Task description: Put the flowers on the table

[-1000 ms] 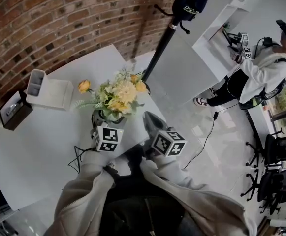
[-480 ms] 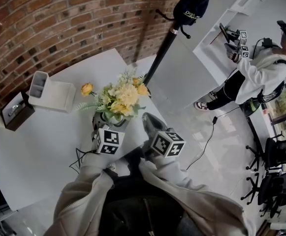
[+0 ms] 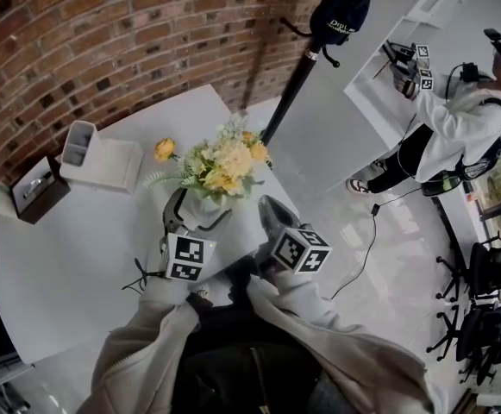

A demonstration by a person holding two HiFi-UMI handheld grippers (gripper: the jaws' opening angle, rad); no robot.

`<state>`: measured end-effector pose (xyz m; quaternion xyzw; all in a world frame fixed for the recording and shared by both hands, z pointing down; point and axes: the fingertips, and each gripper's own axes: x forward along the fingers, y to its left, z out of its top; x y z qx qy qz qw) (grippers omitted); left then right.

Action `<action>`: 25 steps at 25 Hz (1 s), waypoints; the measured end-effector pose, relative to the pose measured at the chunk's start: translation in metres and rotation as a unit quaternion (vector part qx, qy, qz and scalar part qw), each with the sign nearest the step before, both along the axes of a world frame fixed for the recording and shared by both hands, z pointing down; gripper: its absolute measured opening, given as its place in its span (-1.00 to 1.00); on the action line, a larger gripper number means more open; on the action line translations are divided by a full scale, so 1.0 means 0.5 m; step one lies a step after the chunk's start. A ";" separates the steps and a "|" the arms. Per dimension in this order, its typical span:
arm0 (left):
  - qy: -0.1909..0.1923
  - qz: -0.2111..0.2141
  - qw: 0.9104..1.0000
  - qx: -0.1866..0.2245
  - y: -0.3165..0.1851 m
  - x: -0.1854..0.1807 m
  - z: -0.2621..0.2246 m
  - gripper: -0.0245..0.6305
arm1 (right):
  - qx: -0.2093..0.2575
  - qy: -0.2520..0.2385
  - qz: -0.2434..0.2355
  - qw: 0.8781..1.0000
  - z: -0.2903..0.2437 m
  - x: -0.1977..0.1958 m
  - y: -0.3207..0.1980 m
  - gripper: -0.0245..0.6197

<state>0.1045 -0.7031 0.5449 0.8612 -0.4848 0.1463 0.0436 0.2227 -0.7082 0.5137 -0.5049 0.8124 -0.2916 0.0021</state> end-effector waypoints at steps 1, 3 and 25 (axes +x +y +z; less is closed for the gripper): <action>0.000 0.000 1.000 -0.005 0.009 -0.009 -0.006 0.49 | 0.000 -0.001 0.003 1.000 0.001 -0.001 0.006 -0.92; 0.000 -0.003 1.000 -0.022 0.029 -0.026 -0.007 0.49 | -0.001 -0.004 0.008 1.000 0.004 -0.005 0.019 -0.92; 0.059 -0.028 0.994 -0.085 0.183 -0.138 -0.014 -0.92 | -0.007 -0.014 -0.081 0.997 0.038 -0.218 0.193 -0.92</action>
